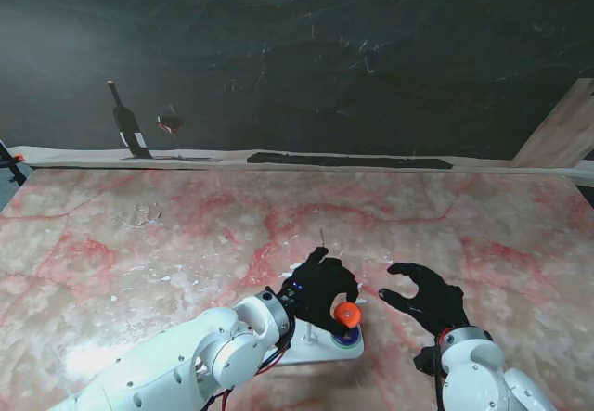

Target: Move the three rings of the Hanoi Tower from the left rod to the right rod

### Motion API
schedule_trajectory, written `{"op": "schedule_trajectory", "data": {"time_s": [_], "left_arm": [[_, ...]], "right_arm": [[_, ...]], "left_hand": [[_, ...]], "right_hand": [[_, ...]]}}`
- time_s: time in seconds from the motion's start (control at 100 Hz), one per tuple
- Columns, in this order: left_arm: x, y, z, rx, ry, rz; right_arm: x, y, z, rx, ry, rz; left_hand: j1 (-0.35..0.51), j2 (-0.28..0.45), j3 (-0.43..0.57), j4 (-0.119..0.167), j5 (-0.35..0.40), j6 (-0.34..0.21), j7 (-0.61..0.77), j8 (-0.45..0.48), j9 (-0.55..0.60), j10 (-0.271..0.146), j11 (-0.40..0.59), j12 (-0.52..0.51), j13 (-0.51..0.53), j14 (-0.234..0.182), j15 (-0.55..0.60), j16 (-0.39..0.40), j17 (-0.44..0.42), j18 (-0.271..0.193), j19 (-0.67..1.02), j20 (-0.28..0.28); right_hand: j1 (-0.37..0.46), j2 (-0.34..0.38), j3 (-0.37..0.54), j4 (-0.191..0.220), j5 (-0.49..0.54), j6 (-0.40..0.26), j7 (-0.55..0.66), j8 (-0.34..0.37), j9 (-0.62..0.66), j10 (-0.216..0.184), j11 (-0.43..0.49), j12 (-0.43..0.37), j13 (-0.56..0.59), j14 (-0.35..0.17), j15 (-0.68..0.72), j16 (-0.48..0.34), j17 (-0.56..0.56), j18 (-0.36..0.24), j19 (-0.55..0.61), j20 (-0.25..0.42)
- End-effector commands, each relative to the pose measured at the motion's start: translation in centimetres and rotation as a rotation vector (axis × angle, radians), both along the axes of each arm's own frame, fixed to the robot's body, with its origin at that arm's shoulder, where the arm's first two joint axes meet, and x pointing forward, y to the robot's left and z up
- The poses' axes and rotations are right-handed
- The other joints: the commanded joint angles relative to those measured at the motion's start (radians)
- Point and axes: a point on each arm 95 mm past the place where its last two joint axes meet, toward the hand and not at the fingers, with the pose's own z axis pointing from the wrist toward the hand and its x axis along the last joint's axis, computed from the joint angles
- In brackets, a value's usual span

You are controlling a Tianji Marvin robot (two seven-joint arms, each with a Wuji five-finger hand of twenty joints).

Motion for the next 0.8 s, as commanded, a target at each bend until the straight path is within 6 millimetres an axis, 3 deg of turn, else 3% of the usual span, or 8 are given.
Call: {"op": "schedule_trajectory", "data": {"time_s": [0.0,0.27,0.37,0.42,0.52,0.57,0.79], "left_arm": [[0.18,-0.11,0.2,-0.002,-0.007,-0.001],[0.29,-0.27,-0.14,0.005,0.004,-0.008],[0.24,-0.25,-0.25,0.015,0.009,-0.009],[0.17,-0.22,-0.24,0.025,0.012,-0.01],[0.07,-0.13,-0.17,0.043,0.019,-0.01],[-0.01,-0.07,-0.14,0.055,0.027,-0.012],[-0.19,0.02,-0.07,0.088,0.041,-0.016]], "right_arm": [[-0.25,0.22,-0.05,0.008,0.003,-0.001],[-0.25,0.22,-0.04,0.01,0.007,-0.001],[-0.21,0.22,-0.05,0.01,0.007,0.002],[-0.19,0.22,-0.05,0.009,0.007,0.003],[-0.15,0.23,-0.06,0.01,0.009,0.006],[-0.14,0.24,-0.06,0.01,0.01,0.008],[-0.08,0.3,-0.06,0.011,0.011,0.014]], "left_hand": [[0.074,0.059,0.121,0.003,0.089,-0.102,0.123,0.039,0.023,-0.015,-0.012,-0.008,0.012,0.001,-0.014,-0.001,-0.008,-0.002,-0.01,0.017],[0.069,0.06,0.121,0.002,0.086,-0.101,0.116,0.036,0.02,-0.014,-0.013,-0.008,0.011,0.001,-0.015,-0.001,-0.008,-0.002,-0.011,0.016],[0.025,0.081,0.148,0.006,0.061,-0.072,0.017,0.028,0.01,-0.013,-0.021,-0.012,0.005,0.002,-0.018,-0.003,-0.007,-0.003,-0.015,0.008],[-0.012,0.109,0.161,0.017,0.034,-0.046,-0.046,0.017,-0.002,-0.011,-0.028,-0.015,-0.002,0.004,-0.024,-0.005,-0.006,-0.002,-0.021,-0.001],[-0.042,0.088,0.152,0.025,-0.035,-0.016,-0.163,-0.017,-0.028,-0.008,-0.045,-0.021,-0.017,0.008,-0.034,-0.007,-0.004,-0.001,-0.033,-0.022],[-0.048,0.075,0.133,0.022,-0.075,0.004,-0.224,-0.043,-0.051,0.02,-0.059,-0.026,-0.037,0.009,-0.05,-0.013,-0.001,0.002,-0.045,-0.043],[-0.042,0.034,0.06,0.006,-0.231,0.066,-0.419,-0.14,-0.174,0.034,-0.128,-0.063,-0.104,0.014,-0.099,-0.019,0.006,0.006,-0.08,-0.125]], "right_hand": [[0.017,0.011,-0.014,0.015,-0.017,0.002,-0.013,0.002,-0.031,-0.001,0.003,0.003,-0.002,0.003,-0.007,0.017,-0.018,-0.009,0.001,0.025],[0.016,0.012,-0.015,0.015,-0.018,0.002,-0.014,0.002,-0.033,0.0,0.003,0.003,-0.017,-0.003,-0.011,0.016,-0.018,-0.008,-0.001,0.028],[0.015,0.012,-0.015,0.015,-0.02,0.004,-0.015,0.002,-0.036,0.0,0.002,0.003,-0.025,-0.004,-0.011,0.017,-0.019,-0.008,-0.002,0.028],[0.014,0.008,-0.015,0.015,-0.024,0.006,-0.017,0.001,-0.039,0.002,0.001,0.002,-0.027,-0.004,-0.011,0.017,-0.019,-0.007,-0.003,0.028],[0.012,0.005,-0.014,0.015,-0.034,0.012,-0.021,0.0,-0.057,0.007,-0.005,0.0,-0.033,-0.002,-0.013,0.017,-0.021,-0.004,-0.006,0.029],[0.01,0.003,-0.013,0.015,-0.042,0.017,-0.025,-0.001,-0.066,0.008,-0.008,-0.001,-0.037,-0.002,-0.014,0.017,-0.022,-0.003,-0.008,0.029],[0.003,-0.004,-0.009,0.016,-0.072,0.032,-0.04,-0.006,-0.112,0.017,-0.021,-0.006,-0.056,-0.003,-0.018,0.016,-0.026,0.002,-0.018,0.029]]}}
